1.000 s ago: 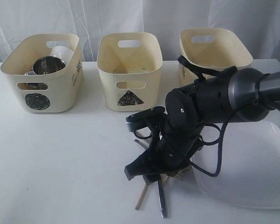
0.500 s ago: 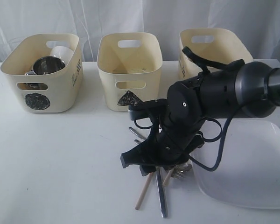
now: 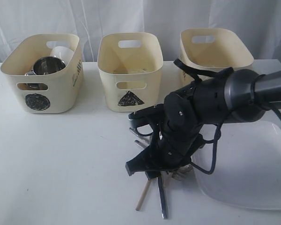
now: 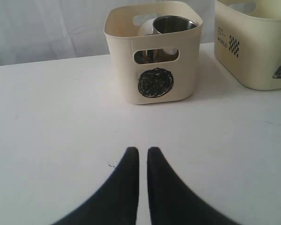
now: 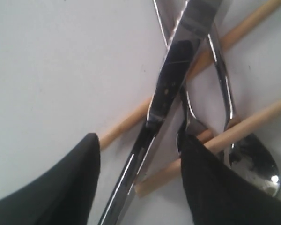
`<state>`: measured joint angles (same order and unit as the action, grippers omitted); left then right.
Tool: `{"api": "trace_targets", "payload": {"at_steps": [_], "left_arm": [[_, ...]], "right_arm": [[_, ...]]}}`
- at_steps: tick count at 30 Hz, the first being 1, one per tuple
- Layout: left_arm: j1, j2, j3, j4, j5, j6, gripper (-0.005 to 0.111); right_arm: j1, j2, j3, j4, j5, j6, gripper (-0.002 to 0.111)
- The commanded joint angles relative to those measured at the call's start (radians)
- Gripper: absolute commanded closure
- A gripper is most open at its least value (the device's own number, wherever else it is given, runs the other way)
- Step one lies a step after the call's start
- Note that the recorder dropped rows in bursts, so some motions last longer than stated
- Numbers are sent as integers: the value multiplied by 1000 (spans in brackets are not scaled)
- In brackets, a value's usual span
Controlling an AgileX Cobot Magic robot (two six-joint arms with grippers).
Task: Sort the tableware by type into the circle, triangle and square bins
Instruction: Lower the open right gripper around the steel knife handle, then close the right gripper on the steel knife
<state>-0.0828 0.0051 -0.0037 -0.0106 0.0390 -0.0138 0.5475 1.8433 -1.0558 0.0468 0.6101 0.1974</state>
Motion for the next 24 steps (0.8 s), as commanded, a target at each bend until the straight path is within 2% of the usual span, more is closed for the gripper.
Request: {"api": "trace_targets", "payload": {"at_steps": [1,24], "left_arm": [[0,-5,4,-11,-5,-8,93],[0,-5,4,-11,-5,-8,93]], "right_arm": [[-1,12,-3,-3,24,-22,58],[10,-54,-10,8,81,-68,58]]}}
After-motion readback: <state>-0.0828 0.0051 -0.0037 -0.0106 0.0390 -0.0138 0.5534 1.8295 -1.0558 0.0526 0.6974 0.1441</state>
